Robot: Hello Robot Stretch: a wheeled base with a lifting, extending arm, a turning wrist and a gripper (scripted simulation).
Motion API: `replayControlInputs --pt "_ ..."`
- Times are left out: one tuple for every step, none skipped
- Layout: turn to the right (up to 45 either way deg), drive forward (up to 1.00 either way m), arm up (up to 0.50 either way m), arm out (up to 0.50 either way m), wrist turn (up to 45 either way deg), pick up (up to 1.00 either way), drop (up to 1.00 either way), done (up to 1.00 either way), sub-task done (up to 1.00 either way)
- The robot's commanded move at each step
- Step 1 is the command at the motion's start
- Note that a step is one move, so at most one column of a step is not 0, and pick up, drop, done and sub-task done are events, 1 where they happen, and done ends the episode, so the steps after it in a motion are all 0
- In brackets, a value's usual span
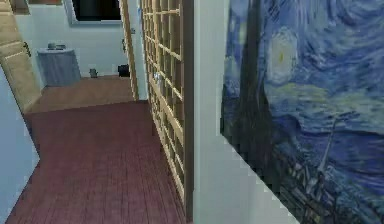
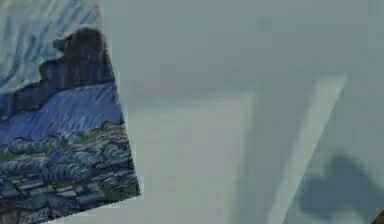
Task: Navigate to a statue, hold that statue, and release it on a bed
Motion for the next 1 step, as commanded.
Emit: replayControlInputs --pt "-45.0 0.00 0.00 0.00 0.0 0.00 0.00 0.00 0.00"
